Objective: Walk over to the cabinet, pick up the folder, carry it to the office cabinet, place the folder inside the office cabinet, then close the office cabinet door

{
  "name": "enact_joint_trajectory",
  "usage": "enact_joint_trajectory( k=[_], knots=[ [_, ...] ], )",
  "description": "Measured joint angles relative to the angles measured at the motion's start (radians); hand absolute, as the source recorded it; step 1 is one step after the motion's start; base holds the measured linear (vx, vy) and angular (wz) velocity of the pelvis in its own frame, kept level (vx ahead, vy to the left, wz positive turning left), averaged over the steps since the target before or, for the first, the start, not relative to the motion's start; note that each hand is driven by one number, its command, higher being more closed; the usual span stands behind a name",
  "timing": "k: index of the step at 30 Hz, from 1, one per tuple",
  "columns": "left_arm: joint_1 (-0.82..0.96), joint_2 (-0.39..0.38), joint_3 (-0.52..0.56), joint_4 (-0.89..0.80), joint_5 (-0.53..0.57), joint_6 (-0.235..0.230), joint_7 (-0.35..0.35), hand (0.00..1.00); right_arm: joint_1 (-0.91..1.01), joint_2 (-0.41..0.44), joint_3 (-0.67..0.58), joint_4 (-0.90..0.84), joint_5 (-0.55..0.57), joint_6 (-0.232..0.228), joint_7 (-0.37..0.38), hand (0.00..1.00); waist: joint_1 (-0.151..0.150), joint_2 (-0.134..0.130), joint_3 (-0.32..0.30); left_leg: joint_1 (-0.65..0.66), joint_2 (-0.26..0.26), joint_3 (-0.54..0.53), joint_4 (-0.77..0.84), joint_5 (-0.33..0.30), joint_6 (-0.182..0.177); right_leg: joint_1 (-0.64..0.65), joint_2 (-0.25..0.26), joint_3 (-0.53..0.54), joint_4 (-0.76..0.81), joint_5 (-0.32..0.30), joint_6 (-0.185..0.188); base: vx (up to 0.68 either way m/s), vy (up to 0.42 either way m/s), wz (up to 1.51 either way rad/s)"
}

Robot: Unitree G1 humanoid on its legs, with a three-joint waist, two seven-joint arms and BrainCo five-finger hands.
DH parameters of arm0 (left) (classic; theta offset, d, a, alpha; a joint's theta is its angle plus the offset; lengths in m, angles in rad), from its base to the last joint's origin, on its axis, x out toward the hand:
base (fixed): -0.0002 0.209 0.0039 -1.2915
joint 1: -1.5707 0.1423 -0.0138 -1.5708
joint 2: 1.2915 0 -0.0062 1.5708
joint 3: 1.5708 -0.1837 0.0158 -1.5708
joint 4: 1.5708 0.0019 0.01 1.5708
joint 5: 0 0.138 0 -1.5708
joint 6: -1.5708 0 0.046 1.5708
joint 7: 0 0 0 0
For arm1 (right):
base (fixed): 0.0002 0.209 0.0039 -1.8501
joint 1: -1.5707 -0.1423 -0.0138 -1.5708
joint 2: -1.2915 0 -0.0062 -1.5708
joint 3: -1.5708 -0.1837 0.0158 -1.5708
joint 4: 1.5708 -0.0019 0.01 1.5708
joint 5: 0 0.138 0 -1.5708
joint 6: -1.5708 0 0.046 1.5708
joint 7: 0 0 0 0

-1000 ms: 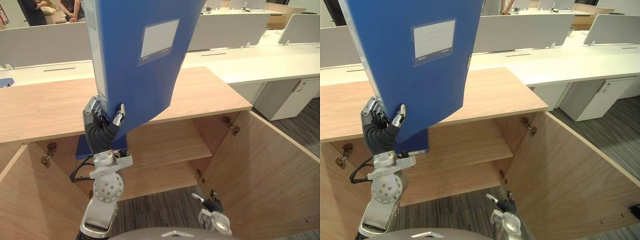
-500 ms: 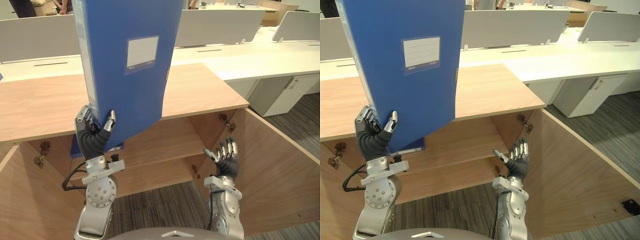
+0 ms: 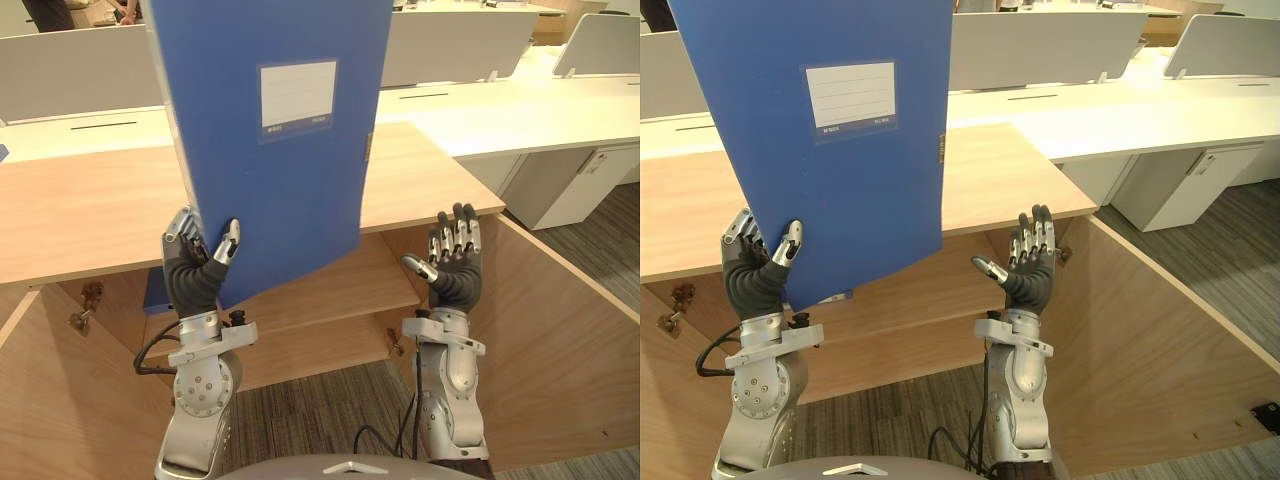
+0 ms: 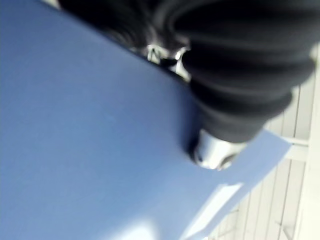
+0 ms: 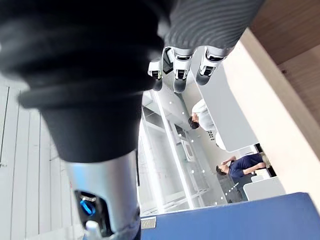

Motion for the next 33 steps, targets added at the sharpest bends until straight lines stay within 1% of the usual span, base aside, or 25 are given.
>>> enact_joint_trajectory(
  k=[3,5,7,14,21,23,24,26,29,31,33],
  knots=[
    [0.0,0.001,-0.019,0.014,-0.017,-0.008,-0.033,1.0,-0.023,-0.008,0.0,0.0,0.0,0.0,0.006,0.0,-0.001,0.001,0.001,0.0,-0.006,-0.017,-0.005,0.002,0.003,0.011,-0.006,-0.016,0.0,-0.002,0.002,0.0,0.0,0.15],
    [0.0,0.002,-0.035,0.036,-0.019,-0.021,-0.057,1.0,-0.03,-0.02,0.0,0.0,0.001,0.0,0.025,0.0,0.003,0.001,0.002,0.0,-0.009,-0.021,-0.006,0.003,0.004,0.011,-0.009,-0.018,0.0,-0.003,0.004,-0.02,0.003,0.07],
    [0.0,0.008,-0.042,0.045,-0.02,-0.021,-0.065,1.0,-0.044,-0.029,0.003,0.001,0.002,0.0,0.035,0.0,0.003,0.0,0.002,0.0,-0.01,-0.021,-0.006,0.003,0.005,0.011,-0.01,-0.019,0.001,-0.004,0.005,0.0,0.0,0.0],
    [0.0,0.017,-0.072,0.045,-0.058,-0.028,-0.131,1.0,-0.089,-0.049,0.003,0.015,0.014,0.001,0.086,0.0,0.008,-0.003,0.005,0.0,-0.013,-0.024,-0.006,0.005,0.008,0.011,-0.013,-0.021,0.004,-0.004,0.006,0.0,0.0,0.0],
    [-0.003,0.025,-0.091,0.047,-0.059,-0.035,-0.168,1.0,-0.139,-0.096,0.005,0.051,0.027,0.006,0.123,0.0,0.009,-0.004,0.005,-0.001,-0.017,-0.03,-0.006,0.011,0.014,0.011,-0.017,-0.027,0.013,-0.005,0.007,-0.01,0.001,0.02],
    [-0.018,0.05,-0.091,0.053,-0.066,-0.041,-0.169,1.0,-0.143,-0.119,0.006,0.06,0.047,0.019,0.154,0.0,0.011,-0.006,0.007,-0.004,-0.019,-0.04,-0.006,0.016,0.015,0.011,-0.02,-0.038,0.014,-0.007,0.009,-0.04,-0.002,0.12],
    [-0.022,0.053,-0.091,0.053,-0.068,-0.041,-0.171,1.0,-0.144,-0.127,0.007,0.06,0.051,0.021,0.158,1.0,0.011,-0.007,0.008,-0.005,-0.02,-0.043,-0.006,0.018,0.016,0.011,-0.02,-0.04,0.015,-0.007,0.009,-0.03,-0.003,0.13],
    [-0.023,0.061,-0.091,0.054,-0.076,-0.043,-0.177,1.0,-0.144,-0.155,0.009,0.065,0.062,0.027,0.189,1.0,0.018,-0.009,0.008,-0.007,-0.022,-0.045,-0.006,0.021,0.017,0.01,-0.022,-0.042,0.015,-0.006,0.009,-0.03,0.003,0.05],
    [-0.023,0.082,-0.091,0.054,-0.076,-0.047,-0.179,1.0,-0.161,-0.19,0.025,0.099,0.073,0.031,0.211,1.0,0.021,-0.01,0.009,-0.01,-0.024,-0.045,-0.006,0.025,0.018,0.007,-0.024,-0.042,0.015,-0.007,0.007,-0.02,0.008,0.0],
    [-0.023,0.089,-0.09,0.054,-0.076,-0.051,-0.183,1.0,-0.167,-0.199,0.025,0.106,0.093,0.047,0.223,1.0,0.023,-0.01,0.008,-0.017,-0.024,-0.046,-0.006,0.029,0.019,0.0,-0.024,-0.042,0.015,-0.005,0.006,-0.02,0.005,0.01],
    [-0.022,0.09,-0.088,0.054,-0.076,-0.051,-0.183,1.0,-0.167,-0.201,0.025,0.107,0.115,0.049,0.237,1.0,0.025,-0.011,0.009,-0.021,-0.024,-0.046,-0.006,0.031,0.019,-0.003,-0.024,-0.042,0.016,-0.003,0.005,-0.02,0.003,0.01]
  ],
)
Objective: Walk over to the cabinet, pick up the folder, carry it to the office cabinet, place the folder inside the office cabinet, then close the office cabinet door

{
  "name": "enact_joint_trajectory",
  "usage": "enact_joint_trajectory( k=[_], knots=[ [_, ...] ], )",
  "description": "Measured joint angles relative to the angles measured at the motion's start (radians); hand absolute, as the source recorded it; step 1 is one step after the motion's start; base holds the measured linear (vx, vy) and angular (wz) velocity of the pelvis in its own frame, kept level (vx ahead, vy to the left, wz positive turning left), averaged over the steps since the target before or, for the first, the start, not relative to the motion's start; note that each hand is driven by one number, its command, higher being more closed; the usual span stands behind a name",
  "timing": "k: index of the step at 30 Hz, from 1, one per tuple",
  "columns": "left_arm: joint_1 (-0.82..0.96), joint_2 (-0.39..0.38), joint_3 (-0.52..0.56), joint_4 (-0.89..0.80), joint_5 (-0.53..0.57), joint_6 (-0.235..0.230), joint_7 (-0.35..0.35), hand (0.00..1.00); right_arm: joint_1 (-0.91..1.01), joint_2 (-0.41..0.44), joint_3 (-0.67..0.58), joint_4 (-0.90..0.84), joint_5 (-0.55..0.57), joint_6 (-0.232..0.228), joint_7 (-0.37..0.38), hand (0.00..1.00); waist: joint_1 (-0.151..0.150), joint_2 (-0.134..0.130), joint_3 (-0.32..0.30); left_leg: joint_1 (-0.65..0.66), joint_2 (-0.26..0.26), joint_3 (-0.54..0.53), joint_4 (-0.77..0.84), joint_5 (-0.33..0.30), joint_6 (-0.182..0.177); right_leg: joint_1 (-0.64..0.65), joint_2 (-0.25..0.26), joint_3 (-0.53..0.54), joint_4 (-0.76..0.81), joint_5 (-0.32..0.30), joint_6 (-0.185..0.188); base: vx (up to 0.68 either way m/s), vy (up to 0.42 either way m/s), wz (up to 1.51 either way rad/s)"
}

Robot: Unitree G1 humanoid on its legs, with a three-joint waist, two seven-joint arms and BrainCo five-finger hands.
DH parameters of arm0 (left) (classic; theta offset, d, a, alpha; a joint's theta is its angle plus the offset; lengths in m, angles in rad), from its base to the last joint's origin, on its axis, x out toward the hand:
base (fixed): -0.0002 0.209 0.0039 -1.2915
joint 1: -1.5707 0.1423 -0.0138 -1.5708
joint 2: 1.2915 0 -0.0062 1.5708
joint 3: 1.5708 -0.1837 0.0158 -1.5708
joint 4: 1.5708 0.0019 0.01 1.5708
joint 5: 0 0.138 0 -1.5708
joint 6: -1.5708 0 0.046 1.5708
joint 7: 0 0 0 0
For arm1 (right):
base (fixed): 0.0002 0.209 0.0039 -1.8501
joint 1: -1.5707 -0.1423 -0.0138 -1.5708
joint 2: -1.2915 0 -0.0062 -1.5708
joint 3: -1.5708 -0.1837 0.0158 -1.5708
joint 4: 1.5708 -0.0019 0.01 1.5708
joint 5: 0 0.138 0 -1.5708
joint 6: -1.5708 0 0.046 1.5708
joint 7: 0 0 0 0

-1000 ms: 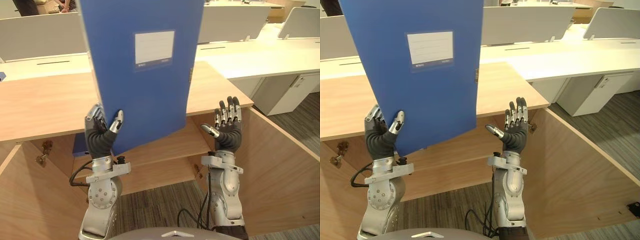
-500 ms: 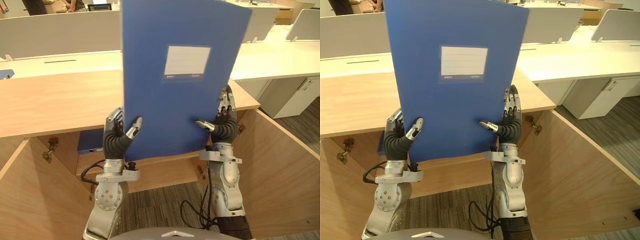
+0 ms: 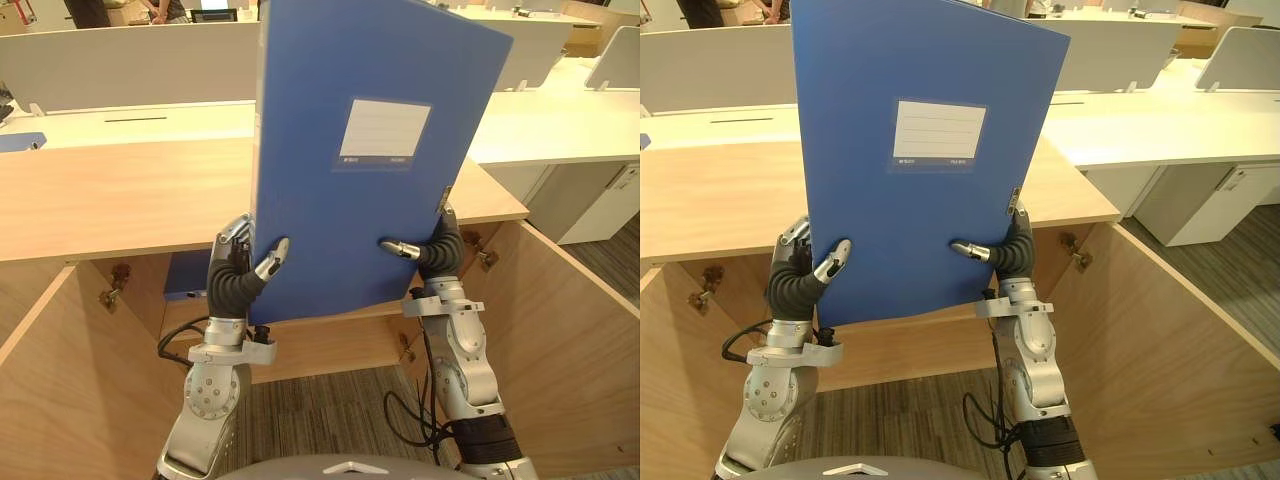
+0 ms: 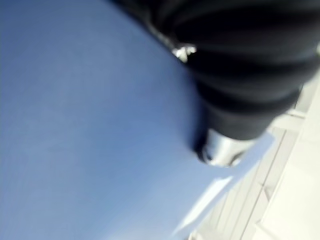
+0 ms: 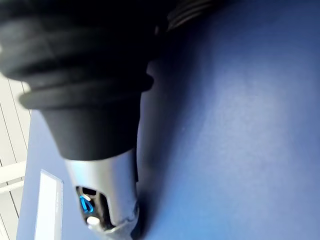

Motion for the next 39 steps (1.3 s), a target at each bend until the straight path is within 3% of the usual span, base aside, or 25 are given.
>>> enact_joint_trajectory(
  k=[9,10,19,28,33,39],
  knots=[
    [0.0,0.028,0.019,0.001,0.002,-0.011,-0.001,1.0,0.0,-0.038,0.024,0.027,0.038,0.02,0.074,1.0,0.0,-0.002,-0.001,-0.002,0.0,-0.001,0.0,0.003,0.003,-0.002,0.0,0.0,-0.001,0.003,0.0,0.0,0.0,0.0],
    [0.0,0.028,0.023,0.001,0.003,-0.011,-0.001,0.0,0.0,-0.039,0.027,0.027,0.041,0.021,0.074,1.0,0.0,-0.002,-0.001,-0.002,0.0,-0.001,0.0,0.003,0.003,-0.002,0.0,0.0,-0.002,0.004,0.0,0.0,0.0,0.0],
    [0.0,0.028,0.067,0.034,0.101,-0.011,-0.002,0.0,0.002,-0.017,0.042,0.077,0.036,0.042,0.084,1.0,-0.002,-0.007,-0.006,-0.005,0.0,-0.001,0.0,0.007,0.004,-0.003,0.0,0.0,-0.004,0.009,0.001,0.0,0.0,0.0],
    [0.017,-0.016,0.148,0.076,0.11,-0.011,0.0,0.0,0.004,0.05,0.035,0.075,-0.036,0.042,0.068,1.0,0.0,-0.009,-0.008,-0.005,0.0,-0.002,0.0,0.005,-0.003,-0.003,0.0,-0.001,-0.003,0.011,-0.001,0.0,0.0,0.0],
    [0.061,-0.053,0.238,0.115,0.108,-0.009,0.018,0.0,0.011,0.095,-0.03,0.046,-0.072,0.039,0.05,1.0,0.004,-0.009,-0.008,-0.01,0.0,-0.007,0.0,0.005,-0.003,-0.004,0.0,-0.006,-0.006,0.011,0.0,0.0,0.0,0.03],
    [0.147,-0.104,0.382,0.229,0.086,0.008,0.042,0.0,0.055,0.12,-0.118,-0.104,-0.106,0.021,-0.003,1.0,0.011,-0.01,-0.009,-0.02,-0.001,-0.029,0.0,0.006,-0.004,0.002,-0.002,-0.029,-0.015,0.01,0.001,0.01,-0.002,0.11]
  ],
)
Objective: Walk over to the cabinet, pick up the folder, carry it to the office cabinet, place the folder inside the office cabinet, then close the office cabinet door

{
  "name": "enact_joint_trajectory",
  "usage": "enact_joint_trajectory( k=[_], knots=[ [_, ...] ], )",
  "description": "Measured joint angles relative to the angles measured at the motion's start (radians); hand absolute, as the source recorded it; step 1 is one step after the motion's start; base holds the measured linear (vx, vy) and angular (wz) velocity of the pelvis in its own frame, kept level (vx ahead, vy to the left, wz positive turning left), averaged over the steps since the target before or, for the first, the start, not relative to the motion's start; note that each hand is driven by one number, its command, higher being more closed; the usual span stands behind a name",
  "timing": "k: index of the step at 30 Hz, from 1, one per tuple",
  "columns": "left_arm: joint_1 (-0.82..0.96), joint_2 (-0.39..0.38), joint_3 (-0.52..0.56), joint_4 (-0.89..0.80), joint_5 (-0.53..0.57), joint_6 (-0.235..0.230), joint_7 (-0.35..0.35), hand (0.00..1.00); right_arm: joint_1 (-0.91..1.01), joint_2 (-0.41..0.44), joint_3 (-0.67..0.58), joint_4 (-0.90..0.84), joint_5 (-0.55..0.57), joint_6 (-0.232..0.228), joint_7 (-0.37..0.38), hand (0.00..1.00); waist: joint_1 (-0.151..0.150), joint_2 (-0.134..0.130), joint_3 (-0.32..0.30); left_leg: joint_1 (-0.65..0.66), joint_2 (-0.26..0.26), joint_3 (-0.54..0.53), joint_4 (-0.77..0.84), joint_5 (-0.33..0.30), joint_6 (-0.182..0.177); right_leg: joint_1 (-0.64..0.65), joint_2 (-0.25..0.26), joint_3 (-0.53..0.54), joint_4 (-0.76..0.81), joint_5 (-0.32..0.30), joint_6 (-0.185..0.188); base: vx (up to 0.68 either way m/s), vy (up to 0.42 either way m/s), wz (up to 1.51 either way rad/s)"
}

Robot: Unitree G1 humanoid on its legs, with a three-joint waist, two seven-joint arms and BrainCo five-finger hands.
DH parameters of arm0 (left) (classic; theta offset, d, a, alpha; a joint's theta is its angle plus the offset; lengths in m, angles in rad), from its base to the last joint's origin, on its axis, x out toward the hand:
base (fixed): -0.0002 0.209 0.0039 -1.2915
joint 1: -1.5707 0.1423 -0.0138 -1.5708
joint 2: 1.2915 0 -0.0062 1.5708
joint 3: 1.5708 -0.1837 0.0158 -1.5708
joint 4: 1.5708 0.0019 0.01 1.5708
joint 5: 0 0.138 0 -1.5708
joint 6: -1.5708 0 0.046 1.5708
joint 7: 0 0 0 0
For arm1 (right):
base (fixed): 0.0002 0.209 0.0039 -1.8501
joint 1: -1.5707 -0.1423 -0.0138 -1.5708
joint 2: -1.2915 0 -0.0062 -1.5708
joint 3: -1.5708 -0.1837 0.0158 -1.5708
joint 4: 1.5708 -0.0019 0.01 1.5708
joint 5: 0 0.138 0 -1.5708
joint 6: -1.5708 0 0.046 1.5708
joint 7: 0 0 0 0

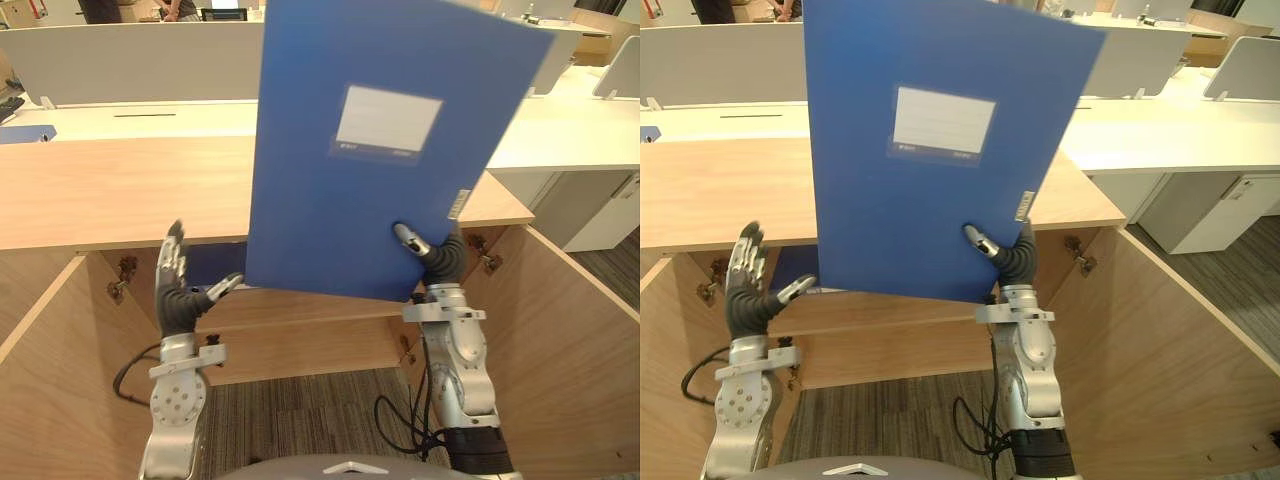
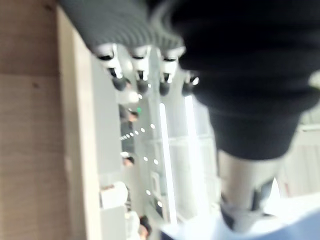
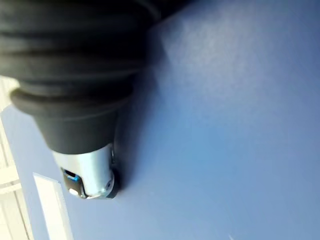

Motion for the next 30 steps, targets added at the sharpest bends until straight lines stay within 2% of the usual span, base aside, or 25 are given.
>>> enact_joint_trajectory(
  k=[4,13,18,24,30],
  knots=[
    [0.036,-0.026,0.059,0.076,-0.029,0.017,0.001,0.0,0.019,0.018,-0.042,-0.055,-0.008,-0.014,-0.016,1.0,0.011,-0.001,-0.002,-0.008,0.0,-0.008,0.0,0.0,-0.001,-0.002,0.0,-0.006,0.0,-0.002,0.0,0.01,0.001,0.07],
    [0.054,-0.024,0.1,0.366,-0.039,0.073,-0.025,0.0,0.088,0.028,-0.016,-0.068,-0.012,-0.024,-0.015,1.0,0.013,-0.004,-0.005,-0.018,0.0,-0.027,0.0,0.001,-0.002,-0.004,-0.001,-0.028,0.006,-0.012,-0.002,0.0,-0.003,0.06],
    [0.05,-0.021,0.103,0.529,-0.042,0.103,-0.05,0.0,0.129,0.015,0.047,-0.063,-0.096,-0.024,-0.016,1.0,0.009,-0.003,-0.005,-0.045,0.002,-0.024,0.0,0.001,-0.003,-0.035,0.0,-0.026,0.012,-0.012,-0.002,0.0,0.001,-0.01],
    [0.016,0.004,0.107,0.728,-0.042,0.124,-0.07,0.0,0.139,0.01,0.104,0.043,-0.237,-0.02,-0.026,1.0,0.011,0.001,0.005,-0.061,0.005,-0.021,0.0,0.001,-0.004,-0.054,0.001,-0.024,0.012,-0.013,-0.005,0.0,0.0,-0.01],
    [-0.028,0.05,0.107,0.955,-0.048,0.14,-0.07,0.0,0.138,-0.072,0.175,0.076,-0.374,-0.019,-0.075,1.0,0.005,0.007,0.039,-0.077,0.01,0.003,0.001,0.0,-0.006,-0.083,0.003,0.003,0.013,-0.005,-0.007,0.01,0.01,-0.11]
  ],
)
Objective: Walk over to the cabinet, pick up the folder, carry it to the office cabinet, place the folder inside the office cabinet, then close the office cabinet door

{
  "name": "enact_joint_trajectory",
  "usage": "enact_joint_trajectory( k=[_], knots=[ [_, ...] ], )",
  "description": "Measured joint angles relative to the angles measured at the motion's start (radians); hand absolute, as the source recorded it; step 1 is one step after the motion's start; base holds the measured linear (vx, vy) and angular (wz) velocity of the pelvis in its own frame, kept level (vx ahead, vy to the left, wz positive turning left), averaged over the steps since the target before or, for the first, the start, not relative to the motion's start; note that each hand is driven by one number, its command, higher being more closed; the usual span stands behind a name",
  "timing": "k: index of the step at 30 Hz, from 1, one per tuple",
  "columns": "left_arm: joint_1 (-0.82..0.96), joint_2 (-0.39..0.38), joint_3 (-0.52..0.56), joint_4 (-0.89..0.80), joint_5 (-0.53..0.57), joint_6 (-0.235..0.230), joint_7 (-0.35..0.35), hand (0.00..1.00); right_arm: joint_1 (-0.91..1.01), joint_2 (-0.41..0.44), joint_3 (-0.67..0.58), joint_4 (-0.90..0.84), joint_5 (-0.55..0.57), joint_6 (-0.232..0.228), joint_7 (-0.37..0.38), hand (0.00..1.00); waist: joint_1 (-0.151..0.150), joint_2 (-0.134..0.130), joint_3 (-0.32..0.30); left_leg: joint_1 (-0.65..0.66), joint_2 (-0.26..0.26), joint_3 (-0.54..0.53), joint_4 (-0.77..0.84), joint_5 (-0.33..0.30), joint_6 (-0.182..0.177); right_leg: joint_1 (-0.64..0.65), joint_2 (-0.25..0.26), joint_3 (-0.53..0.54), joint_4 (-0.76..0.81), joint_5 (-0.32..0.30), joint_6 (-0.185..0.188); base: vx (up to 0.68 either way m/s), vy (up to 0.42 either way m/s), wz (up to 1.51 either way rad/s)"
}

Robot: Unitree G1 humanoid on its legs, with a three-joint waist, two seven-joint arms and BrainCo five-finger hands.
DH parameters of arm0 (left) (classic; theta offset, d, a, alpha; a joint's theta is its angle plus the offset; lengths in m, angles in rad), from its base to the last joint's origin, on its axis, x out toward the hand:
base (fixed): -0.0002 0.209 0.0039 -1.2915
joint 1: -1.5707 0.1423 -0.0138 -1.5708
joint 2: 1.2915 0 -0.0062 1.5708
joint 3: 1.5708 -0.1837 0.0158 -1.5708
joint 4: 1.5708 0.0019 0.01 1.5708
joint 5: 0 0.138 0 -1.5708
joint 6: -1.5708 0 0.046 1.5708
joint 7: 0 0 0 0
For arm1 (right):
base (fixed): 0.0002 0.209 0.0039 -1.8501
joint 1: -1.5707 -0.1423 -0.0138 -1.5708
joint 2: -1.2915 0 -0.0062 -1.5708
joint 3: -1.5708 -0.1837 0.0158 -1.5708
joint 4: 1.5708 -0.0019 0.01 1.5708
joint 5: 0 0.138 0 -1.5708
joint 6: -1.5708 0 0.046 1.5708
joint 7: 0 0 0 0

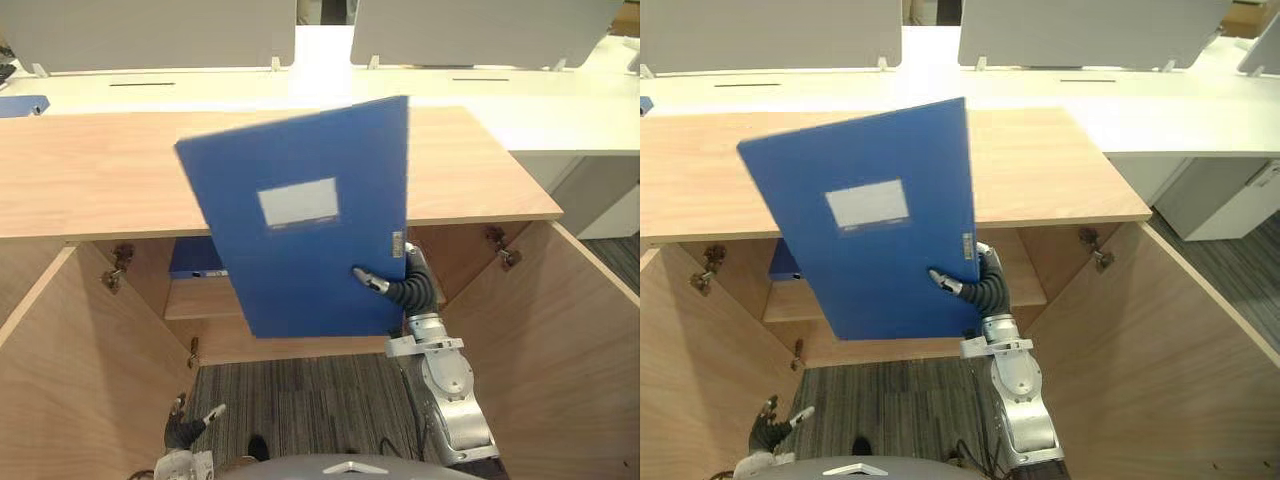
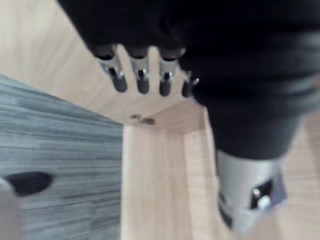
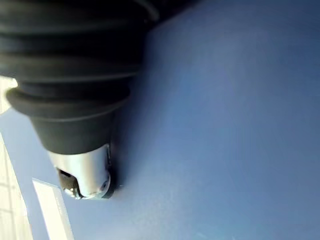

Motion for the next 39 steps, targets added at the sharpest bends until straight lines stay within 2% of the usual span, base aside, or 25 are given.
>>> enact_joint_trajectory(
  k=[4,6,8,9,11,14,21,27,34,36,39],
  knots=[
    [-0.051,0.022,-0.004,0.068,0.001,0.003,0.002,0.0,-0.021,-0.005,0.01,0.058,-0.085,0.0,-0.048,1.0,-0.003,0.01,0.049,-0.048,0.001,0.017,0.013,0.003,0.004,-0.075,-0.002,0.011,0.05,0.001,-0.001,-0.03,0.022,-0.11],
    [-0.093,0.028,-0.004,0.079,0.002,0.004,0.003,0.0,-0.073,-0.02,0.03,0.075,-0.127,0.007,-0.076,1.0,-0.011,0.015,0.112,-0.135,0.008,0.023,0.114,-0.027,0.01,-0.138,-0.004,0.028,0.099,0.001,-0.001,-0.08,0.003,-0.08],
    [-0.15,0.026,-0.004,0.102,-0.007,0.005,0.006,0.0,-0.136,-0.049,0.057,0.091,-0.182,0.009,-0.103,1.0,-0.017,0.041,0.186,-0.259,0.038,0.024,0.291,-0.092,0.021,-0.217,-0.001,0.03,0.173,-0.013,0.003,-0.13,-0.006,-0.04],
    [-0.158,0.024,-0.004,0.102,-0.017,0.005,0.007,0.0,-0.148,-0.057,0.072,0.091,-0.195,0.01,-0.106,1.0,-0.016,0.048,0.201,-0.285,0.047,0.024,0.331,-0.11,0.018,-0.237,0.0,0.032,0.201,-0.023,0.004,-0.12,0.004,-0.07],
    [-0.189,0.015,-0.002,0.095,-0.034,0.004,0.013,0.0,-0.174,-0.066,0.122,0.09,-0.263,0.021,-0.14,1.0,-0.011,0.066,0.23,-0.394,0.076,0.026,0.477,-0.18,0.011,-0.356,0.002,0.045,0.355,-0.092,0.003,-0.14,0.008,-0.05],
    [-0.22,-0.001,0.013,0.067,-0.054,0.004,0.031,0.0,-0.189,-0.069,0.163,0.051,-0.323,0.04,-0.164,1.0,-0.002,0.078,0.261,-0.511,0.109,0.029,0.633,-0.246,0.01,-0.487,0.0,0.055,0.529,-0.175,-0.01,-0.12,-0.001,-0.04],
    [-0.29,-0.044,0.028,-0.022,-0.086,-0.005,0.047,0.0,-0.291,-0.07,0.207,-0.046,-0.414,0.044,-0.228,1.0,0.017,0.089,0.304,-0.744,0.199,0.032,0.946,-0.366,0.008,-0.744,0.025,0.082,0.839,-0.285,-0.018,-0.06,-0.029,-0.18],
    [-0.356,-0.037,0.04,-0.07,-0.097,-0.018,0.064,0.0,-0.376,-0.076,0.203,-0.046,-0.421,0.061,-0.257,1.0,0.036,0.102,0.356,-0.904,0.232,0.001,1.108,-0.419,0.004,-0.904,0.032,0.076,1.014,-0.344,-0.027,-0.07,-0.048,-0.01],
    [-0.418,-0.038,0.093,-0.11,-0.128,-0.024,0.086,0.0,-0.441,-0.087,0.156,-0.028,-0.417,0.082,-0.294,1.0,0.061,0.103,0.396,-1.037,0.243,-0.035,1.199,-0.428,0.001,-1.024,0.032,0.063,1.113,-0.37,-0.036,-0.08,-0.052,0.06],
    [-0.427,-0.039,0.099,-0.114,-0.135,-0.025,0.086,0.0,-0.447,-0.088,0.132,-0.022,-0.397,0.085,-0.294,1.0,0.069,0.103,0.397,-1.058,0.243,-0.036,1.21,-0.427,0.003,-1.044,0.031,0.062,1.126,-0.372,-0.036,-0.05,-0.063,0.02],
    [-0.428,-0.041,0.115,-0.129,-0.138,-0.023,0.09,0.0,-0.449,-0.088,0.102,-0.019,-0.282,0.085,-0.289,1.0,0.072,0.103,0.397,-1.08,0.244,-0.048,1.22,-0.428,0.003,-1.058,0.031,0.056,1.133,-0.374,-0.037,-0.03,-0.041,0.05]
  ],
)
